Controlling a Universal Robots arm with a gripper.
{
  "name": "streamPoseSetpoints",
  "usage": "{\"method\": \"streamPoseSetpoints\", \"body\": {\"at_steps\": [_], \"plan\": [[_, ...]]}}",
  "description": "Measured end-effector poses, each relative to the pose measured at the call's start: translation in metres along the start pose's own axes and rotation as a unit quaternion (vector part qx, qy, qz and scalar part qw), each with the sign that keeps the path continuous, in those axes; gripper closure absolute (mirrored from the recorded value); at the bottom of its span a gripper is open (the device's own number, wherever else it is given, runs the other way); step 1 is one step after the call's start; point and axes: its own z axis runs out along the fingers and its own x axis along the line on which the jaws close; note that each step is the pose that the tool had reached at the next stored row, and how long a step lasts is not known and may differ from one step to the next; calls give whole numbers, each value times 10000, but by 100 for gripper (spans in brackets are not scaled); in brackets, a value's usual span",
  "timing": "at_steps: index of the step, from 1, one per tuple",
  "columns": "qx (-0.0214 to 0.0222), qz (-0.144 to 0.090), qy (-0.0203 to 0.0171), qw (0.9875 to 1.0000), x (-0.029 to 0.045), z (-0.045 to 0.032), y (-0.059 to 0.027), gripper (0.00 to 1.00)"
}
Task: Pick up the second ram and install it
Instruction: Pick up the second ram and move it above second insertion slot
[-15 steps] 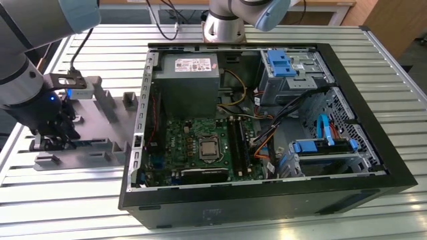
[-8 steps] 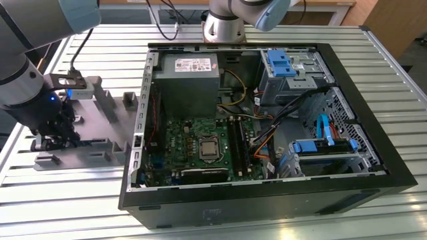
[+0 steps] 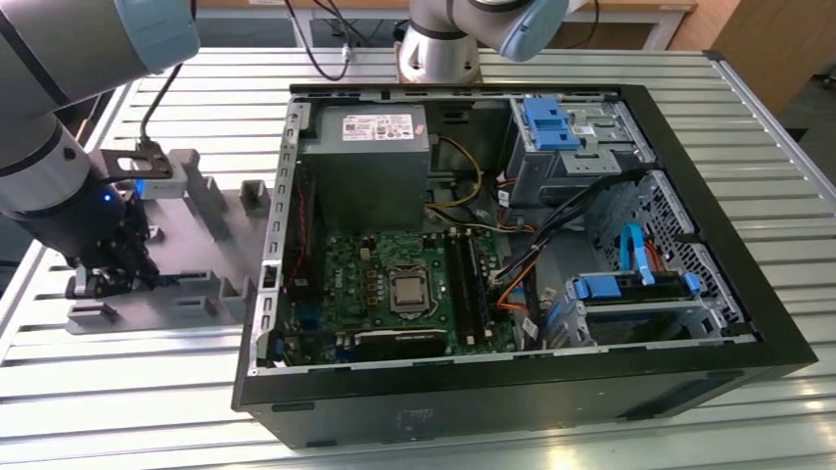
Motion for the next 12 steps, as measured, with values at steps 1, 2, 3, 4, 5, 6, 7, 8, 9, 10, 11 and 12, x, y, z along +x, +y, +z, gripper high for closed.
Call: {"method": "streamPoseSetpoints", "body": {"at_steps": [1,2,3,4,5,6,7,8,9,10,11,12], "plan": [[0,0,0,10000,0,2,1,74],[-1,-1,1,10000,1,3,1,74],[0,0,0,10000,1,4,6,74],[0,0,0,10000,1,6,12,74],[0,0,0,10000,1,6,22,74],[0,0,0,10000,1,6,34,74],[-1,0,0,10000,1,8,40,74],[0,-1,0,10000,2,11,41,74],[0,-1,0,10000,2,14,41,74],[-1,-1,0,10000,2,16,42,74],[-1,0,0,10000,2,18,42,74],[0,0,0,10000,2,20,42,74]]}}
